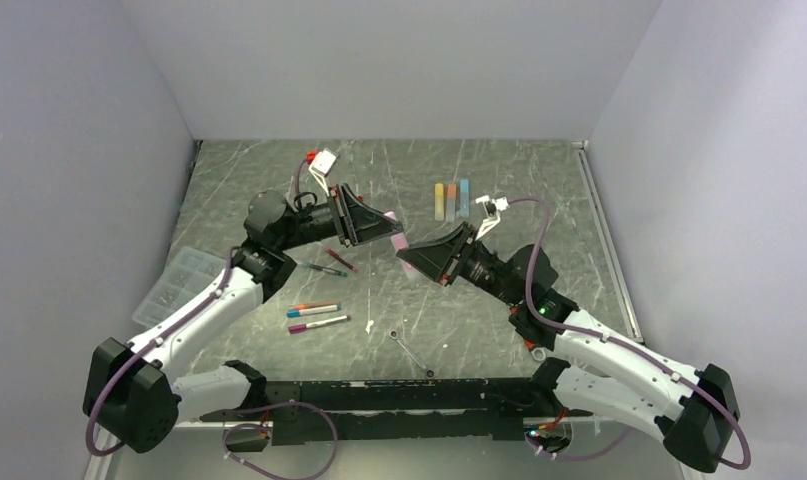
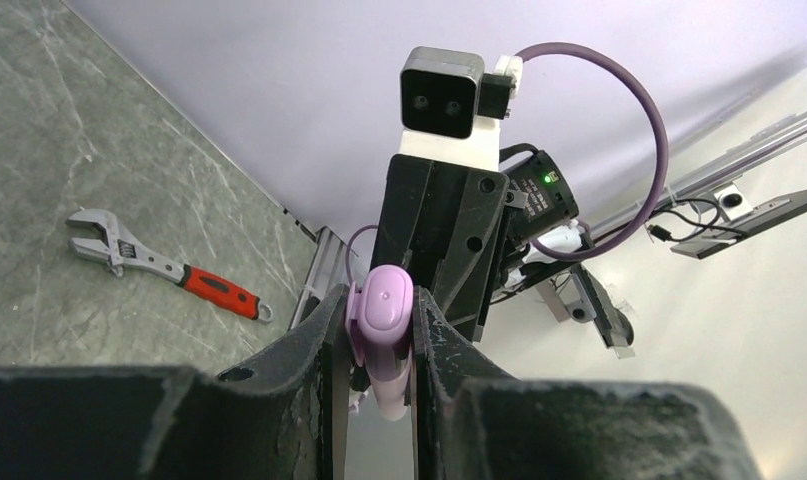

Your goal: Open the pen caps

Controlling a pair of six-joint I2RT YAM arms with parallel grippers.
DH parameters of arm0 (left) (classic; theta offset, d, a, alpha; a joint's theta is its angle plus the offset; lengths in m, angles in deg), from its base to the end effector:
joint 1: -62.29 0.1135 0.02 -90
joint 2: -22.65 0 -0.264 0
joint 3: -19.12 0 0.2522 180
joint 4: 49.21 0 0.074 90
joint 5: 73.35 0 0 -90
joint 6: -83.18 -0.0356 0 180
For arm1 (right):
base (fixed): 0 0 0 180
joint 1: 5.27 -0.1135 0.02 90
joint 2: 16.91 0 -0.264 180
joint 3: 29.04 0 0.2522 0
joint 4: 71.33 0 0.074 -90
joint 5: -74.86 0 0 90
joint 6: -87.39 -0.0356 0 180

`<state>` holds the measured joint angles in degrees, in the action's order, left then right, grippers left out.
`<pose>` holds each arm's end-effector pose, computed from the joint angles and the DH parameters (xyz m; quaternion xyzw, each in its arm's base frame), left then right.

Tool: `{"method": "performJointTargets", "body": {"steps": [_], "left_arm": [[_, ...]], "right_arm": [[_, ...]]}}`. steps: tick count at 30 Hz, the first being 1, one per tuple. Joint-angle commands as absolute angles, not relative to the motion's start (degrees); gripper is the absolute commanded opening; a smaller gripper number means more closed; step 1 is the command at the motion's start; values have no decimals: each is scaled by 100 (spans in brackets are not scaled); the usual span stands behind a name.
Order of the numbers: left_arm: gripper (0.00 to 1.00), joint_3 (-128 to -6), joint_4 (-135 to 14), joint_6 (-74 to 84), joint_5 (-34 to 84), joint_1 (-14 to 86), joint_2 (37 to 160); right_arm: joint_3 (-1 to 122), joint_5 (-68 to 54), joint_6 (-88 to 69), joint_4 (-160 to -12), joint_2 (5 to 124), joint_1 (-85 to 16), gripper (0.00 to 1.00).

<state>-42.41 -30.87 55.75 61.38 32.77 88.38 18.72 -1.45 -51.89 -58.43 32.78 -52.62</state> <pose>0.2133 -0.1496 0.3600 0.1260 0.6303 -0.6875 0.3379 0.1346 0.1586 0.3270 -0.0813 0.6332 0.6225 0.4528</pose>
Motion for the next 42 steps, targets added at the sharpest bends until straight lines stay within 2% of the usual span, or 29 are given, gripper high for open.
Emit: {"method": "performJointTargets", "body": {"steps": [1, 11, 14, 15, 18, 22, 24, 31, 38, 42], "left_arm": [[0, -4922, -2179, 5118, 4546, 3784, 8726], [0, -4888, -2050, 5172, 4141, 3909, 8898], [0, -5060, -2360, 5079, 4381, 3933, 8994], [0, -5262, -2764, 4915, 4583, 3927, 9025], [0, -5587, -4556, 4217, 4772, 3888, 8931], [0, -5139, -6166, 3464, 4354, 3743, 8454], [0, -4801, -6820, 3321, 4114, 3653, 8152], [0, -3765, -7512, 3325, 3764, 3575, 7036], [0, -3267, -7434, 3520, 3828, 3569, 6577], [0, -3144, -7239, 3641, 3937, 3566, 6684]], "right_arm": [[1621, 169, -5289, -6516, 2991, -5299, 0], [1519, -72, -5310, -6732, 2725, -5313, 0], [1670, -325, -5025, -7191, 2667, -5321, 0], [1842, -679, -4755, -7680, 2656, -5374, 0], [2333, -2738, -4040, -9557, 2894, -5767, 0], [2128, -3941, -3866, -10319, 3515, -5980, 0], [1886, -3946, -3990, -10211, 3890, -5992, 0], [1089, -3514, -4584, -8965, 4856, -5994, 0], [677, -3342, -5066, -8131, 5238, -5994, 0], [626, -3332, -5433, -8244, 5423, -5994, 1]]}}
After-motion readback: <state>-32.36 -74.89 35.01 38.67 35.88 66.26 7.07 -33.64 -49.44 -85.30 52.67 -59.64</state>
